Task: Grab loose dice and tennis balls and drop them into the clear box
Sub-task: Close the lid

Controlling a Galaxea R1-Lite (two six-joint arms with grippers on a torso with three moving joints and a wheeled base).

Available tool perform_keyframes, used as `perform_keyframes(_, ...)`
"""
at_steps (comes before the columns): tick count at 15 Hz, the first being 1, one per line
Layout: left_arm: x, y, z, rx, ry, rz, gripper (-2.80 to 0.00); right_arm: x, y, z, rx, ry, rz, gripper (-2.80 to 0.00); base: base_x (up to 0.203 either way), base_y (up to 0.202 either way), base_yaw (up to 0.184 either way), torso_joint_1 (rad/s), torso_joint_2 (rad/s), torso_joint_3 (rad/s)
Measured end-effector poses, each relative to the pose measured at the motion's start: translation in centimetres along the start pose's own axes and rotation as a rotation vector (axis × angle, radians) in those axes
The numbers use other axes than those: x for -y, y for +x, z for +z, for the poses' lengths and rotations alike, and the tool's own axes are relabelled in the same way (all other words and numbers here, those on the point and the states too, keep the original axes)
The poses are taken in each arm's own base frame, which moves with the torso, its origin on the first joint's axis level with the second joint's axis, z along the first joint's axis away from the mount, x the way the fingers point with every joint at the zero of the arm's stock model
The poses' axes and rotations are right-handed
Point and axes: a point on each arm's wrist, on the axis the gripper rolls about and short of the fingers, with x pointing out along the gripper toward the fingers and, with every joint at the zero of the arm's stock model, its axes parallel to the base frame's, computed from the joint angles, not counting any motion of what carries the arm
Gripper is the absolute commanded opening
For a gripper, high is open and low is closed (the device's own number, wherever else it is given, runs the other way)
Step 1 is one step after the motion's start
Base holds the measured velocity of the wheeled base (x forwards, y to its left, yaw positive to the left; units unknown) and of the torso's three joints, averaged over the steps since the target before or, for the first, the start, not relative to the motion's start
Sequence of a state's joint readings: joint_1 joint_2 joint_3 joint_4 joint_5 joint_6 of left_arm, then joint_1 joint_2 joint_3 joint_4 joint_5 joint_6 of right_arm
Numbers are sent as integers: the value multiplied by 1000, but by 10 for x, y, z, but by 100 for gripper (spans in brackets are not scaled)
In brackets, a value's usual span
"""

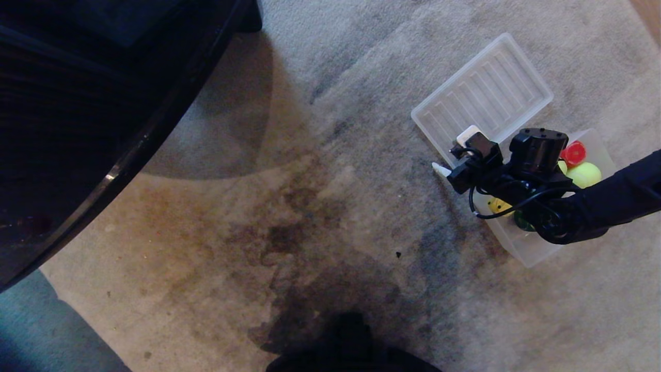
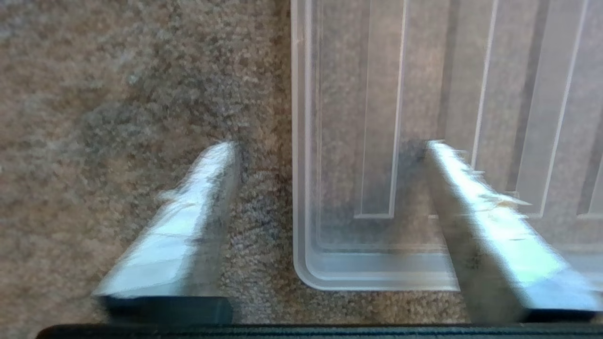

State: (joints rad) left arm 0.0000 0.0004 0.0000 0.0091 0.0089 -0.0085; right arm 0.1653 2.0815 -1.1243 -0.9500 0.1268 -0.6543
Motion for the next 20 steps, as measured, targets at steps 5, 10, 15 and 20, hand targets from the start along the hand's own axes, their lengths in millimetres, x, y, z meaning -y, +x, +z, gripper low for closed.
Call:
perform_keyframes(5,0,0,0,-1,-1,0,-280,-3,5,-5,20,-56,-17,-280,0,0,0,0,0,0)
perform_keyframes(10,0,0,0,0,0,0,-280,-3,6,-5,19,-57,-17,-280,0,0,0,0,0,0)
perform_keyframes(15,0,0,0,0,0,0,-280,3,0,4,24,-57,-25,-280,0,0,0,0,0,0)
perform_keyframes(20,0,0,0,-1,0,0,-280,10,-11,14,30,-54,-38,-280,0,0,0,0,0,0)
